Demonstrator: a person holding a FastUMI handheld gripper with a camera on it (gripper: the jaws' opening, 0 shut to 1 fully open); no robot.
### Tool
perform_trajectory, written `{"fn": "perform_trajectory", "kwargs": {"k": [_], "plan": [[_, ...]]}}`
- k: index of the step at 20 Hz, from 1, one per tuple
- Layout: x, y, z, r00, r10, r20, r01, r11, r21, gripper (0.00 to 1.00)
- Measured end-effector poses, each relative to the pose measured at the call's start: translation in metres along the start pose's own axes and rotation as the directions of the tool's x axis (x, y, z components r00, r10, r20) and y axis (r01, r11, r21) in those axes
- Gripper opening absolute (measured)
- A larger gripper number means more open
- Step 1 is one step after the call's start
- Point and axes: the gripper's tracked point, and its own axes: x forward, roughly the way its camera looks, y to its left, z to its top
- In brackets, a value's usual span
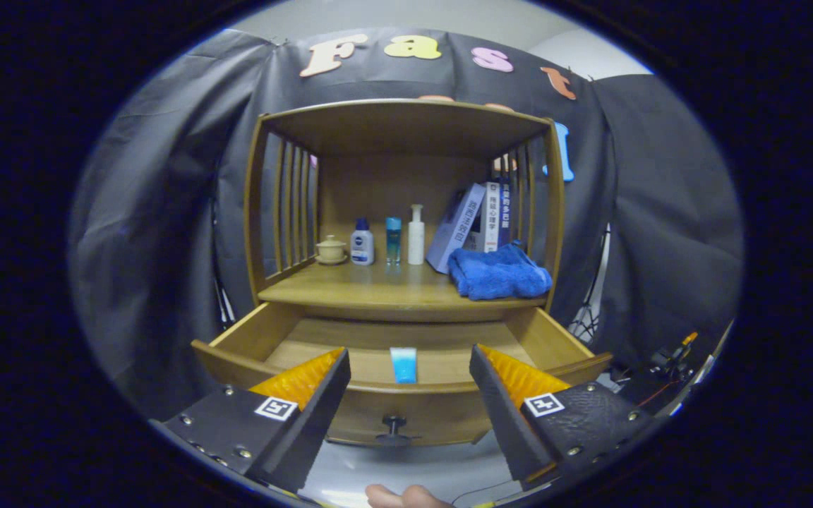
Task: Pull open the drawer, take out the items inside it, and place them on the countertop above the cabinet.
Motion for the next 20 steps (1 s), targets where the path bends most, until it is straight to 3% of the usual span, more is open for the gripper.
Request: {"fn": "perform_trajectory", "kwargs": {"k": [6,9,11,13,16,18,20], "plan": [[0.049,0.002,0.016,0.993,-0.038,-0.115,0.035,0.999,-0.03,1.0],[0.079,0.006,0.008,0.975,-0.018,-0.222,0.012,1.0,-0.026,1.0],[0.102,-0.005,-0.001,0.957,-0.062,-0.284,0.054,0.998,-0.036,0.99],[0.125,-0.005,-0.023,0.923,-0.082,-0.377,0.063,0.996,-0.063,0.99],[0.143,0.007,-0.053,0.859,-0.035,-0.511,0.01,0.999,-0.053,0.99],[0.153,0.016,-0.072,0.807,-0.028,-0.591,0.015,1.0,-0.026,0.99],[0.159,0.018,-0.079,0.78,-0.03,-0.625,0.033,0.999,-0.007,0.99]]}}
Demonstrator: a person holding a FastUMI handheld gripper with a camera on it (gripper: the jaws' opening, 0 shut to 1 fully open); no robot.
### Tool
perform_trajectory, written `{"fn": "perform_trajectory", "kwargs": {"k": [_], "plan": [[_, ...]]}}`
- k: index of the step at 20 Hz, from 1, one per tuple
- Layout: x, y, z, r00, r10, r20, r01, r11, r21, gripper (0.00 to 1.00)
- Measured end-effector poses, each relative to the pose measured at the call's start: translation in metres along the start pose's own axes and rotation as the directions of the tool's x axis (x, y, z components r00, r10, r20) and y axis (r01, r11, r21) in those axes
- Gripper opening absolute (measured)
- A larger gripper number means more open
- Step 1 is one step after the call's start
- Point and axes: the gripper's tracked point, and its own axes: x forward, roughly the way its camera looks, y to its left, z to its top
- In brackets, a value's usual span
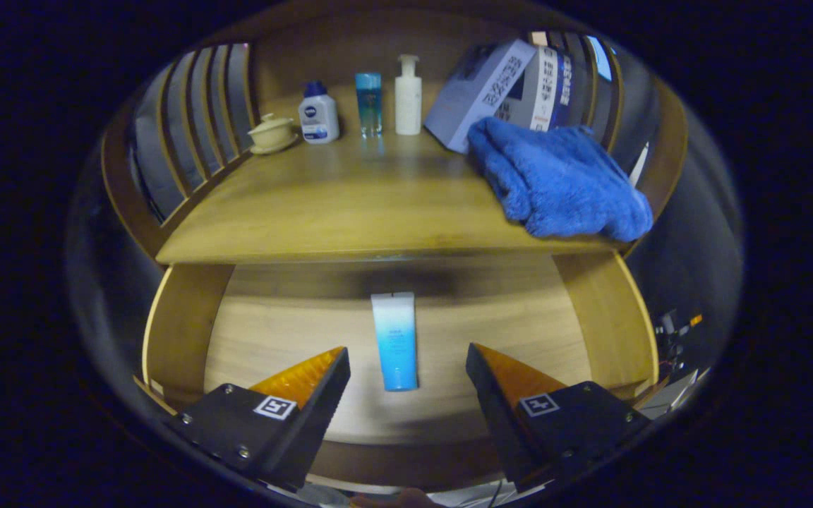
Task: Pull open the drawer, take out the items inside it, and place them on the countertop above the cabinet.
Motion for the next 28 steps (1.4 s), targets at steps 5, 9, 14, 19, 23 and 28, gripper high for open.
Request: {"fn": "perform_trajectory", "kwargs": {"k": [5,9,14,19,23,28], "plan": [[0.028,0.005,-0.01,0.996,-0.041,-0.085,0.038,0.999,-0.034,0.97],[0.04,0.017,-0.027,0.984,0.009,-0.177,-0.012,1.0,-0.012,0.79],[0.05,0.008,-0.033,0.978,-0.025,-0.209,0.029,0.999,0.013,0.52],[0.049,0.009,-0.035,0.975,-0.029,-0.22,0.029,1.0,-0.003,0.37],[0.036,0.021,-0.041,0.973,0.051,-0.225,-0.042,0.998,0.044,0.37],[0.003,0.025,-0.032,0.98,0.148,-0.135,-0.135,0.986,0.098,0.37]]}}
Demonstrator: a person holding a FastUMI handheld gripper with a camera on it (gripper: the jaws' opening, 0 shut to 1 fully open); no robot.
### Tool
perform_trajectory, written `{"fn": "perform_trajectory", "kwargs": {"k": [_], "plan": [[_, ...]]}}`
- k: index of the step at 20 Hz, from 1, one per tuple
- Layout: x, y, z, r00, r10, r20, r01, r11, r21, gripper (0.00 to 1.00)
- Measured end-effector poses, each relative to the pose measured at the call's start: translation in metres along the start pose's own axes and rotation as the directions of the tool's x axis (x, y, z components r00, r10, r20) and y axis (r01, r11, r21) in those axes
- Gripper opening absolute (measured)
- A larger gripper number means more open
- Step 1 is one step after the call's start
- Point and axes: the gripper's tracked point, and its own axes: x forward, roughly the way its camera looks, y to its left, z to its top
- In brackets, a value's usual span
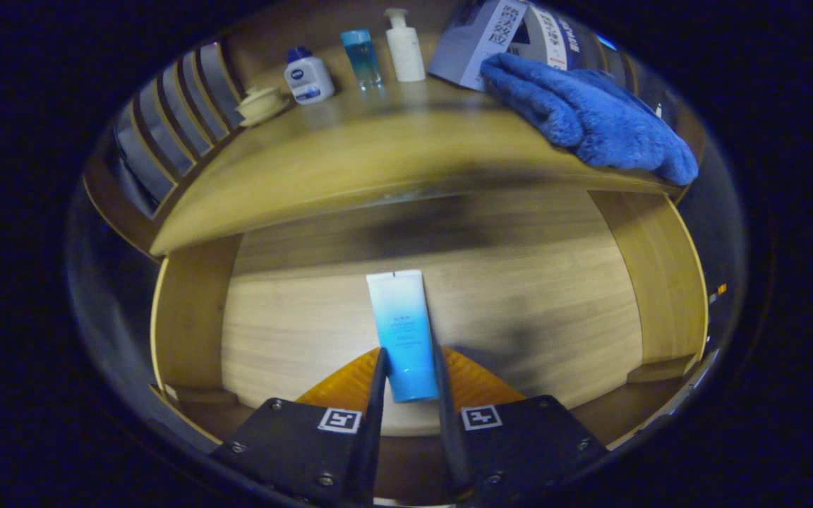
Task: Pull open the drawer, take out the items inside it, and place them on the countertop above the cabinet.
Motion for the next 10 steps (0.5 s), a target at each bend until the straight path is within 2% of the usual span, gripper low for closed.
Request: {"fn": "perform_trajectory", "kwargs": {"k": [4,5,10], "plan": [[-0.007,0.004,-0.002,0.997,0.061,0.041,-0.064,0.996,0.068,0.37],[-0.01,0.004,-0.004,0.996,0.076,0.039,-0.079,0.992,0.1,0.29],[-0.035,0.01,-0.003,0.985,0.14,0.1,-0.152,0.981,0.122,0.29]]}}
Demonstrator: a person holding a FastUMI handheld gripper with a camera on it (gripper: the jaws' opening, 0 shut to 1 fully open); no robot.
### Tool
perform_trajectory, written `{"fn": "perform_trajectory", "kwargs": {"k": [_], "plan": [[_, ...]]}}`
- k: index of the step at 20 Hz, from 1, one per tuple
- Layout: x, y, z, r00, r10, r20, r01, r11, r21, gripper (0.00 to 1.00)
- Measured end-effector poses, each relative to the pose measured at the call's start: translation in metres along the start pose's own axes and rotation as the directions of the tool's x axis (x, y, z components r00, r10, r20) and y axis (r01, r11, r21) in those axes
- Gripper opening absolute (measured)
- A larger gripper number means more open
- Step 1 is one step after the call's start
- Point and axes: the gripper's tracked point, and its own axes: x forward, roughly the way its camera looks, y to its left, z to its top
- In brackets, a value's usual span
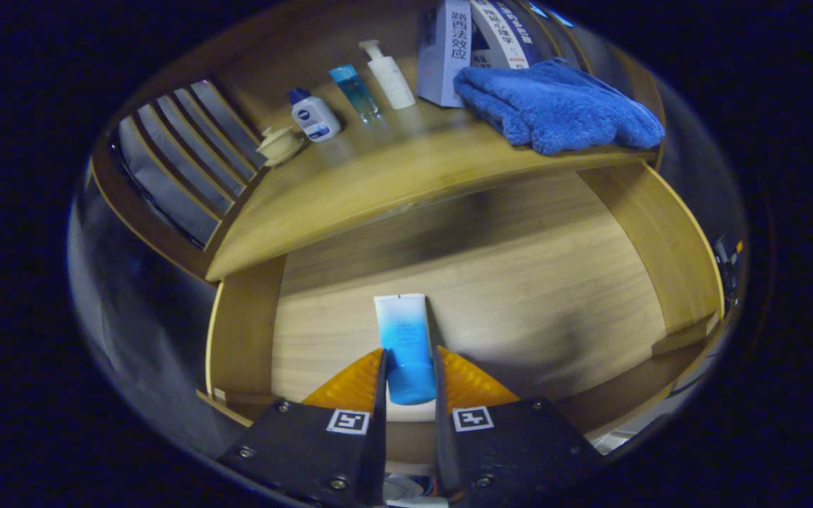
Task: Pull open the drawer, take out the items inside it, and place them on the countertop above the cabinet.
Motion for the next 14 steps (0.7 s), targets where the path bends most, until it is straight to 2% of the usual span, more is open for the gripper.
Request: {"fn": "perform_trajectory", "kwargs": {"k": [5,8,11,14], "plan": [[-0.047,0.022,0.021,0.988,0.091,0.125,-0.09,0.996,-0.013,0.29],[-0.07,0.034,0.049,0.966,0.106,0.237,-0.098,0.994,-0.045,0.29],[-0.069,0.042,0.088,0.929,0.065,0.364,-0.032,0.995,-0.095,0.28],[-0.035,0.052,0.118,0.895,0.013,0.446,0.046,0.992,-0.119,0.28]]}}
